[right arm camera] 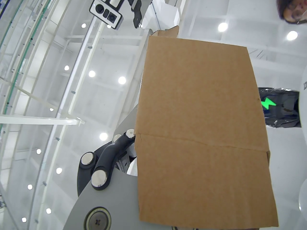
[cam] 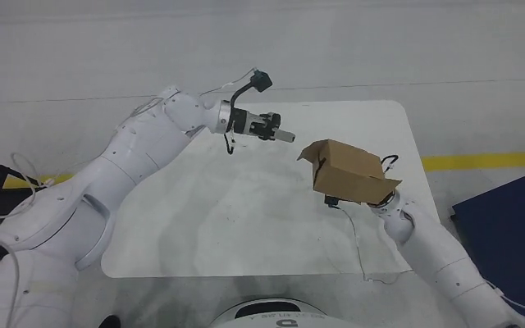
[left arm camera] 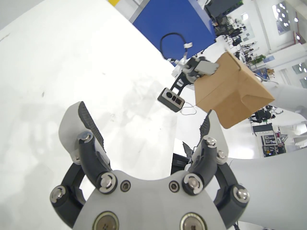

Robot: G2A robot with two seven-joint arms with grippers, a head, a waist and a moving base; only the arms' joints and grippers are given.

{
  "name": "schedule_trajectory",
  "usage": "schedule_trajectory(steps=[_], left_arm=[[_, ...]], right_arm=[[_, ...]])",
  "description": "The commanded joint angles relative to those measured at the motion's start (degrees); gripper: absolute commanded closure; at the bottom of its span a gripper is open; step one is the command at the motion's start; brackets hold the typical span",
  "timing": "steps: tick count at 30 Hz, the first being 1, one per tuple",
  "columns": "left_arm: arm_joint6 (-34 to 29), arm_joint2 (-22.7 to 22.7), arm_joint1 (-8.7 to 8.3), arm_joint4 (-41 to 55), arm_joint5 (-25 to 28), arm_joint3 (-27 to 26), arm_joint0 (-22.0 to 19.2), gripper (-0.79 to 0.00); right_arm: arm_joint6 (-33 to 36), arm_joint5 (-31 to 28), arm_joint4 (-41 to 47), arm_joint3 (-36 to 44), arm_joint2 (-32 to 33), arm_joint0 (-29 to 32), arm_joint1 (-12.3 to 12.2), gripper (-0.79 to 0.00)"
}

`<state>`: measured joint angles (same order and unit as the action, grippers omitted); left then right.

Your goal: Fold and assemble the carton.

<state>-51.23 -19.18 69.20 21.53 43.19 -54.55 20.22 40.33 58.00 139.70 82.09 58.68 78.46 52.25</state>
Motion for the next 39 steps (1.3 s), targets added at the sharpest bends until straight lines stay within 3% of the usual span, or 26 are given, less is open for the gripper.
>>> schedule_trajectory(steps=[1,2,5,10,19,25,28,33,39], left_arm=[[-1.80,-0.72,-0.02,0.68,4.49,-0.91,0.21,-0.779],[-3.06,-0.93,0.03,1.18,6.72,-1.72,0.29,-0.742],[-1.27,0.14,0.09,1.70,8.61,-5.38,0.64,-0.785],[4.65,1.92,-0.43,6.21,14.53,-4.53,1.45,-0.785],[4.94,2.38,-2.05,8.88,14.81,-3.70,0.35,-0.776],[4.93,-1.96,-4.05,14.03,14.81,-6.03,4.00,-0.785],[4.93,-2.44,-4.63,15.66,14.81,-6.28,5.50,-0.727],[4.93,-0.73,-4.13,21.27,14.81,-4.87,5.62,-0.413],[4.92,0.94,-3.40,23.93,14.81,-3.74,5.00,-0.326]], right_arm=[[-1.45,0.00,6.15,1.23,-3.06,-0.96,-0.21,0.000],[-2.22,0.00,9.32,1.76,-4.44,-1.52,-0.37,0.000],[-5.68,0.00,21.48,3.88,-8.75,-3.22,-0.88,0.000],[-15.79,0.00,35.36,4.99,-11.71,-5.93,-1.88,0.000],[-15.82,0.00,36.31,4.84,-12.54,-6.10,-1.82,0.000],[-13.69,0.00,36.31,4.64,-13.84,-6.66,-1.53,0.000],[-13.47,0.00,36.31,4.52,-14.53,-7.25,-1.44,0.000],[-13.34,0.00,36.31,4.78,-15.59,-8.33,-1.32,0.000],[-13.17,0.00,36.31,4.74,-16.14,-8.97,-1.34,0.000]])
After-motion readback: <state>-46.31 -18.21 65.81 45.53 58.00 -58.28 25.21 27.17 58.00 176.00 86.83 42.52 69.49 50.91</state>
